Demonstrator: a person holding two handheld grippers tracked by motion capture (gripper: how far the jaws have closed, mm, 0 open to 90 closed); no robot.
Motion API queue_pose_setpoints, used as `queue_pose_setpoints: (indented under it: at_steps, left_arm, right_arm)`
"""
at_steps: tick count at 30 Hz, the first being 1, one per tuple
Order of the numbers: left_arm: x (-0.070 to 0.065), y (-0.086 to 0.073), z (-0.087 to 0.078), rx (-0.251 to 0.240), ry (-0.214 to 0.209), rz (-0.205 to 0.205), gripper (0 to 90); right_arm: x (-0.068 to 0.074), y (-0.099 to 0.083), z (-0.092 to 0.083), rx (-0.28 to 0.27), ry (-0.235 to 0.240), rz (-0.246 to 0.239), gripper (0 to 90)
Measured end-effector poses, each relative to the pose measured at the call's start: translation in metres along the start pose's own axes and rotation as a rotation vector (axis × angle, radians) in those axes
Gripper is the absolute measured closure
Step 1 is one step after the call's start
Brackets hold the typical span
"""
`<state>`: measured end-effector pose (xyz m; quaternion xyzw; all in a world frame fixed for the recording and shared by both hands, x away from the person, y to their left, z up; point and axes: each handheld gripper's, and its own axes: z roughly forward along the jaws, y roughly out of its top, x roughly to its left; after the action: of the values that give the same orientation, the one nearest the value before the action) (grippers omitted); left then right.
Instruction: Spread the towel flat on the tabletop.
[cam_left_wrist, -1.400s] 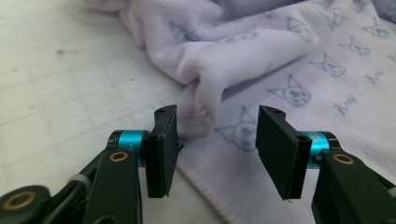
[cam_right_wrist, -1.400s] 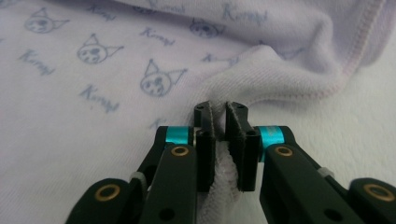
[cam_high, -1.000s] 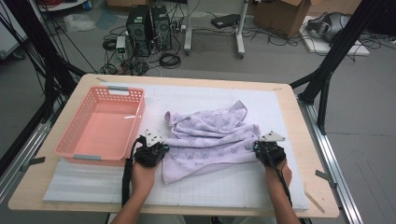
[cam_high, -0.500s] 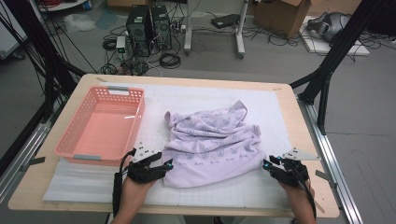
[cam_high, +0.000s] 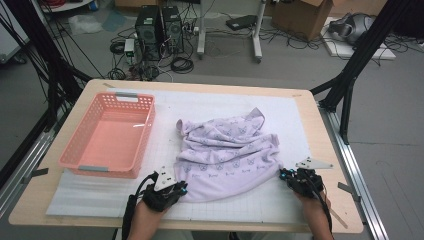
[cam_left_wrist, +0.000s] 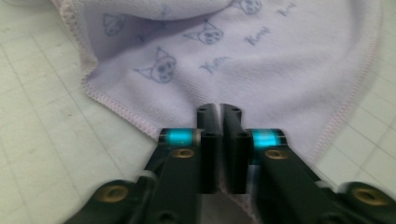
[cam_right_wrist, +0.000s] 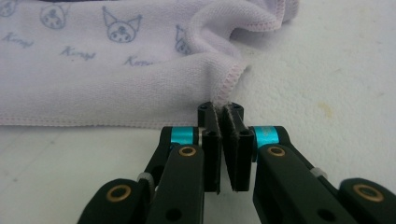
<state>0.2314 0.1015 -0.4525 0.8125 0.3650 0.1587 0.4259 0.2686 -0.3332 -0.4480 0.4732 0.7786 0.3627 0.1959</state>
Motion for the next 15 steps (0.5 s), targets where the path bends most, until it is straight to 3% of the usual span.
queue_pose_setpoints:
  at_steps: [8,15]
  left_arm:
    - [0.004,-0.012,-0.022,-0.025,-0.025,-0.07,87.9]
    - [-0.003,-0.025,-0.047,-0.031,-0.081,-0.092,87.9]
  right_arm:
    - [0.008,-0.02,-0.037,0.019,0.041,0.045,86.2]
    - [0.032,-0.051,-0.072,0.078,0.06,0.013,86.2]
